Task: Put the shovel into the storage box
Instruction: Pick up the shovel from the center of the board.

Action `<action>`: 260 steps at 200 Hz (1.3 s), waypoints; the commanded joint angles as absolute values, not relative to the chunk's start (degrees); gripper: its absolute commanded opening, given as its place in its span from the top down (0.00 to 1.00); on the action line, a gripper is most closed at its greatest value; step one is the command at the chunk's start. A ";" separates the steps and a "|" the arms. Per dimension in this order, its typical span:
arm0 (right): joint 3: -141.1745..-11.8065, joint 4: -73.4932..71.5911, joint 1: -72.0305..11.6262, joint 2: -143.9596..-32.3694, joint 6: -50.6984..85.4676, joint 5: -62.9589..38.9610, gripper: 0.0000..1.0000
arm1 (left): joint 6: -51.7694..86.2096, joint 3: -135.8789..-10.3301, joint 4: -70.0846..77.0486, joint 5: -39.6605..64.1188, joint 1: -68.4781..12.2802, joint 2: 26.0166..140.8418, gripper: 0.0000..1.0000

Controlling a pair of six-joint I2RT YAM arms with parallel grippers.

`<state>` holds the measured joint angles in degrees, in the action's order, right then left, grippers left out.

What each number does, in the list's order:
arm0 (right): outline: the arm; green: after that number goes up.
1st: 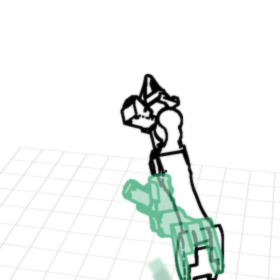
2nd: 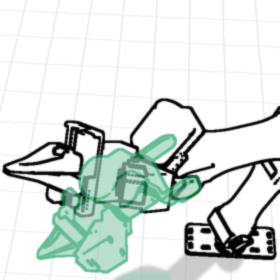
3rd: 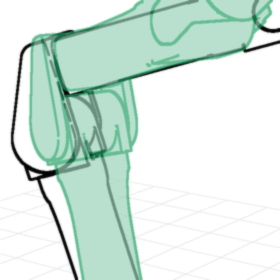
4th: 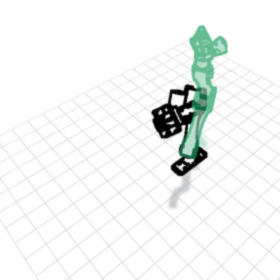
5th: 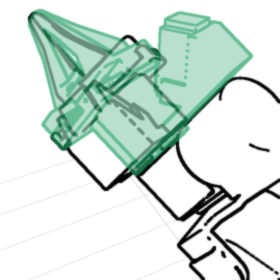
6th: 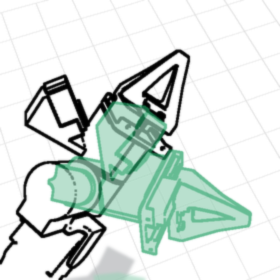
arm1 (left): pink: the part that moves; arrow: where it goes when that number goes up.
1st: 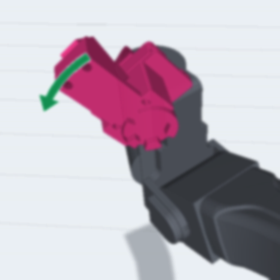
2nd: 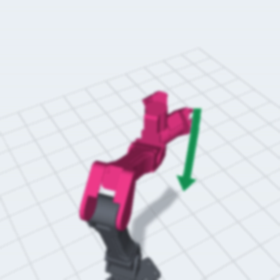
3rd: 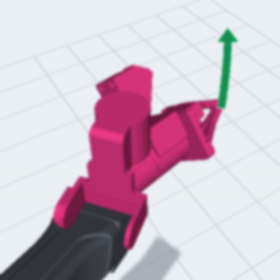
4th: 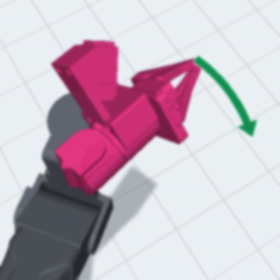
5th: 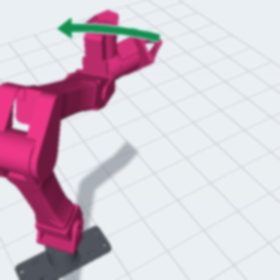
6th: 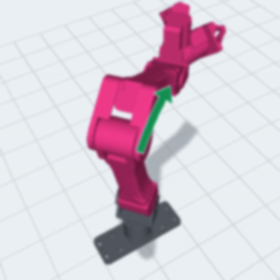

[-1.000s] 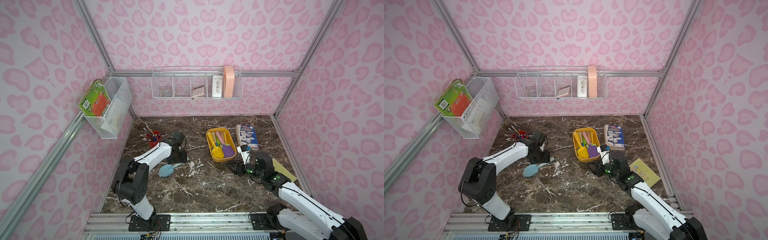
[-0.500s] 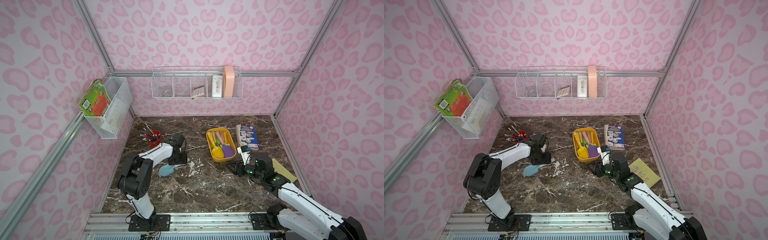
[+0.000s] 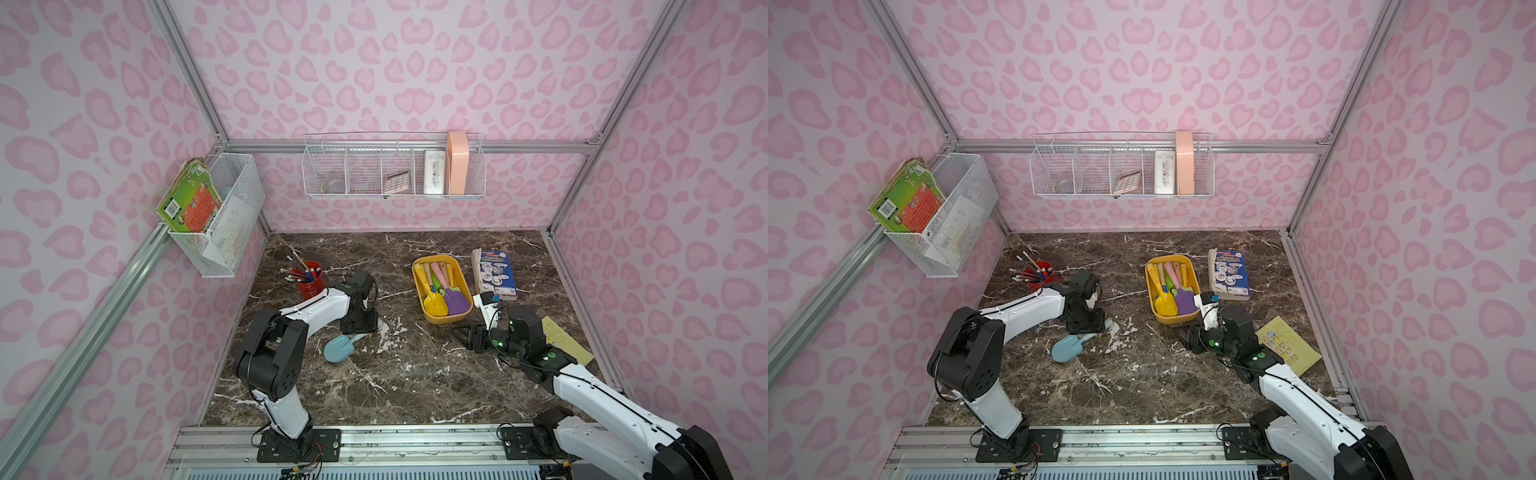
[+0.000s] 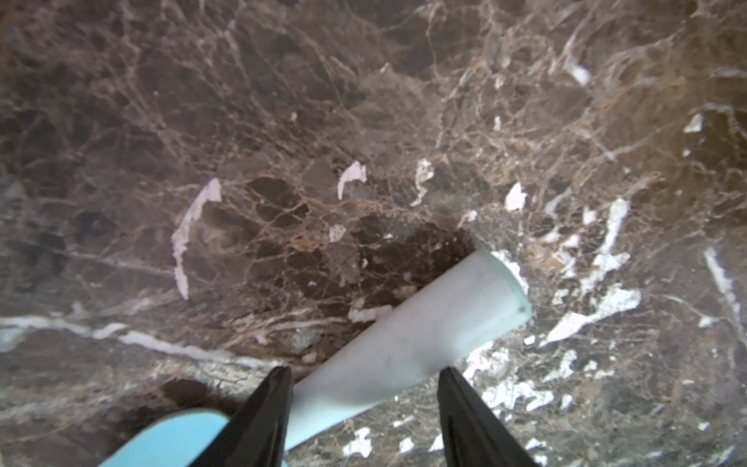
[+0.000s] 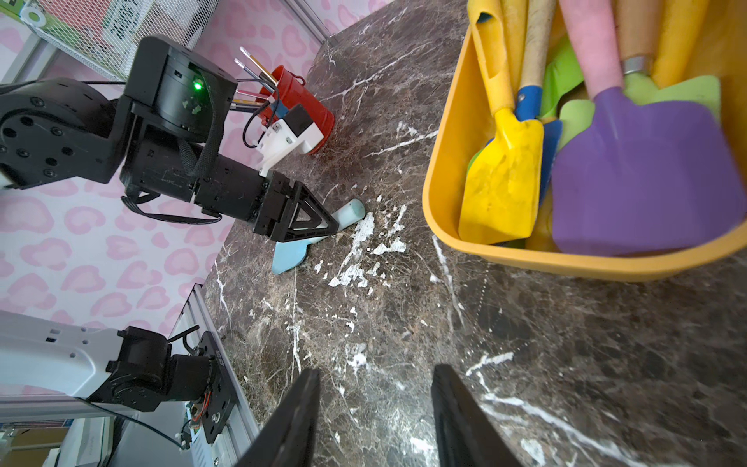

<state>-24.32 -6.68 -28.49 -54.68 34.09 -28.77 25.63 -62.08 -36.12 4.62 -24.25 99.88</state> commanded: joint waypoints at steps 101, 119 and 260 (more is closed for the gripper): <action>-23.16 -10.02 -28.56 -55.55 35.48 -29.15 0.52 | 27.94 -63.96 -40.99 -2.31 -29.33 103.70 0.57; -23.12 -10.02 -28.57 -55.63 35.46 -29.16 0.52 | 28.21 -64.29 -41.38 -2.52 -29.53 103.89 0.61; -22.68 -22.37 -36.41 -62.77 39.99 -30.56 0.39 | 39.05 -71.89 -48.01 -4.10 -33.62 94.49 1.00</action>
<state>-22.83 -14.46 -34.72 -60.99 37.36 -29.39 34.46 -69.32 -45.04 -2.70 -32.21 96.71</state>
